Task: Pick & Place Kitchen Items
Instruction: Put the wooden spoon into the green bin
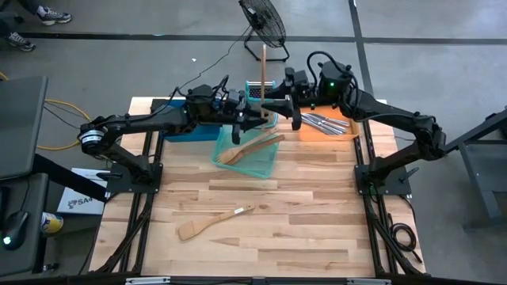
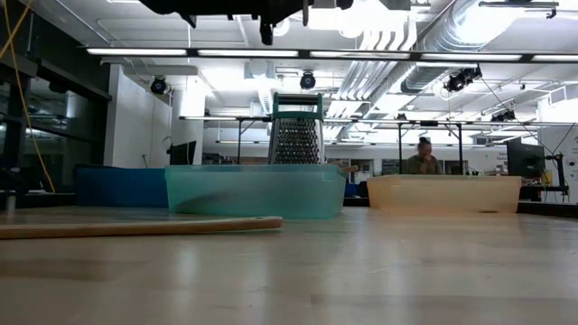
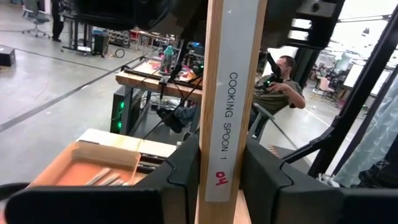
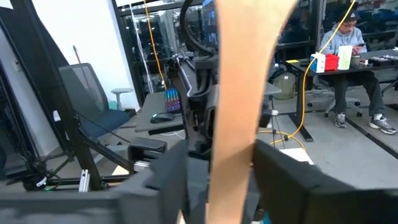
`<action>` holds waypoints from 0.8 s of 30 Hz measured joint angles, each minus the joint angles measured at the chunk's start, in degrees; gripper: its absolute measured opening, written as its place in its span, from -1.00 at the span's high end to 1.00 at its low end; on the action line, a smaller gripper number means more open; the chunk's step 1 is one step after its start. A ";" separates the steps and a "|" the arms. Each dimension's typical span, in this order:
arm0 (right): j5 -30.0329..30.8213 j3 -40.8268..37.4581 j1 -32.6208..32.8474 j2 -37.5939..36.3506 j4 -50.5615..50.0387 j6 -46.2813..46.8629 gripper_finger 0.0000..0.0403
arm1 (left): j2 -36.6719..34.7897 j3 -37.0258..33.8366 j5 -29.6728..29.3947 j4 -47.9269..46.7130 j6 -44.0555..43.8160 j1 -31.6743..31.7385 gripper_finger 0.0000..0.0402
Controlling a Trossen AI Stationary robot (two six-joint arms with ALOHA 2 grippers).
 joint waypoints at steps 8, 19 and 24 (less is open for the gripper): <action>2.03 0.00 0.00 -2.18 -4.93 0.37 -0.37 | 0.00 0.00 -1.62 -1.57 0.73 0.04 0.59; 19.70 0.00 0.00 -10.97 -21.77 -1.60 -0.44 | -0.61 -0.04 -6.95 -16.95 4.35 0.75 0.59; 26.91 0.00 0.00 -14.69 -26.89 -1.21 -0.44 | -0.61 -0.04 -8.61 -26.82 5.60 0.85 0.59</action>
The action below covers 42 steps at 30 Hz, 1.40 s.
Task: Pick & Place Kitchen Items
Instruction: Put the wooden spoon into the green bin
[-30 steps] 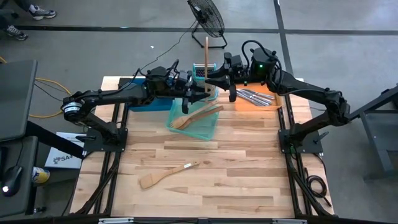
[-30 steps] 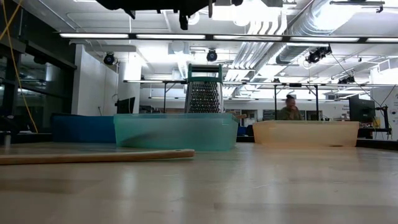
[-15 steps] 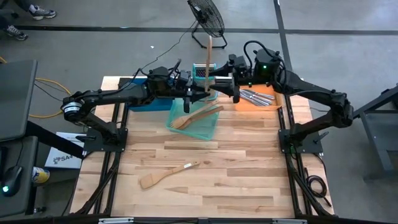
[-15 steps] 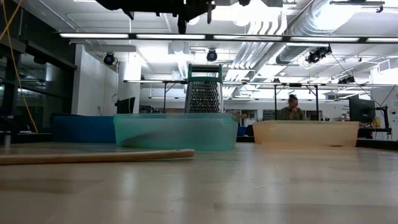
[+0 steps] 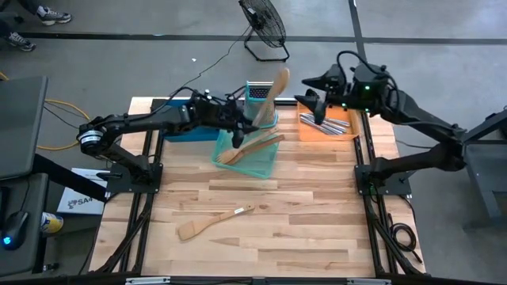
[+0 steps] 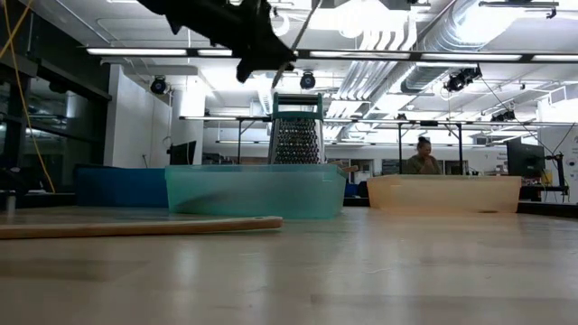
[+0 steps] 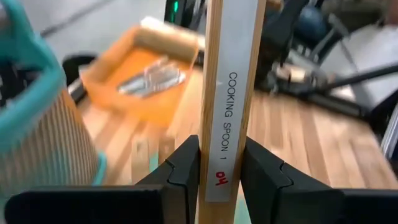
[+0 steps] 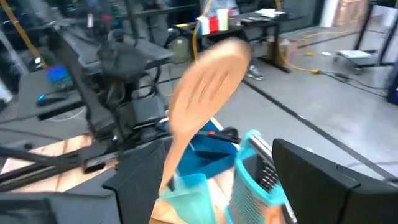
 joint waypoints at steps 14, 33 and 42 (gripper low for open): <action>6.45 0.00 0.00 -4.28 -2.09 9.48 -0.44 | 0.00 0.02 -1.38 -25.17 6.64 -0.06 0.59; 14.12 0.00 0.04 -3.84 -2.28 15.54 -0.44 | 0.28 -5.44 -6.64 -31.79 7.11 -0.06 0.59; 15.94 0.02 0.07 -2.49 -3.26 15.54 -0.44 | 0.41 -11.69 -6.98 -23.41 3.75 -0.06 0.59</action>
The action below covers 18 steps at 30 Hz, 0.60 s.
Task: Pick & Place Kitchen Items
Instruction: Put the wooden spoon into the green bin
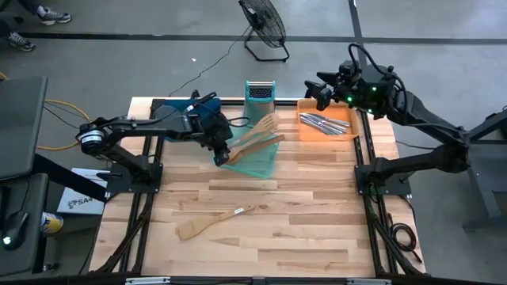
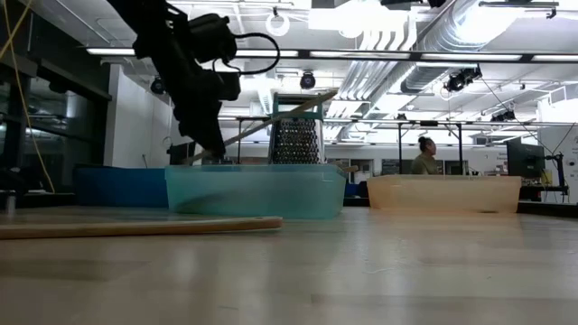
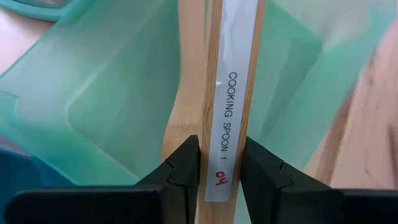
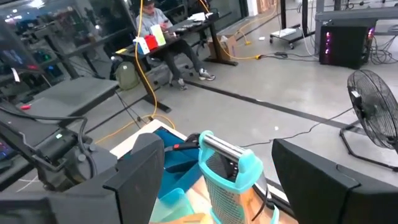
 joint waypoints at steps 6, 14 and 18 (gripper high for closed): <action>0.58 0.02 0.00 1.25 -0.23 0.00 -0.44 | 1.60 -0.58 -0.59 1.82 0.78 0.00 0.59; 2.75 0.00 0.00 2.75 -0.56 1.10 -0.44 | 5.64 -0.64 -0.50 1.63 1.62 0.00 0.59; 4.11 0.00 -0.02 2.73 -0.80 1.27 -0.44 | 6.34 -0.64 -0.37 1.55 0.96 0.00 0.59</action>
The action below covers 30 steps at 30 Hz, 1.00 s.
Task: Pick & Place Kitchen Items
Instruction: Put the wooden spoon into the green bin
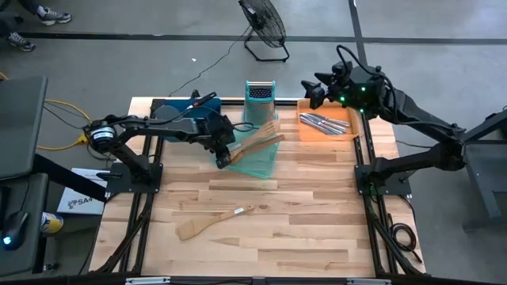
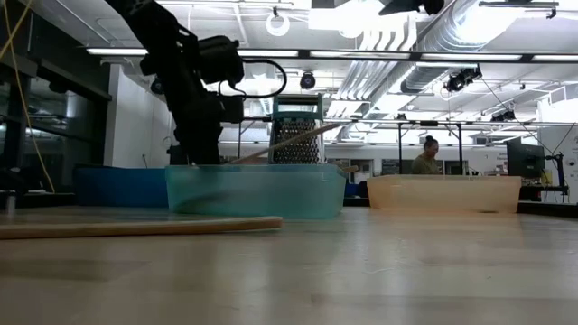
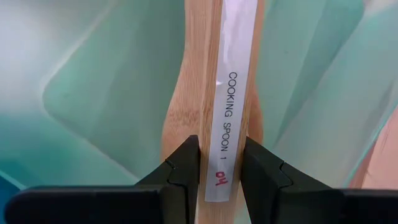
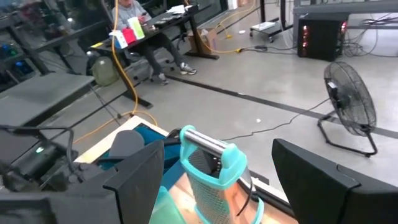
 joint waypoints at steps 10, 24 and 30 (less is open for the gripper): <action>1.66 0.00 0.00 0.00 -0.96 0.08 -0.44 | 0.77 0.02 0.33 -1.08 -0.84 0.00 0.54; 1.41 0.00 0.00 0.00 -2.58 2.86 -0.44 | 0.75 0.02 1.44 -1.09 -0.57 0.00 0.47; 1.39 0.00 0.00 0.00 -2.83 3.00 -0.44 | 0.12 3.36 0.59 -5.89 2.87 0.02 0.47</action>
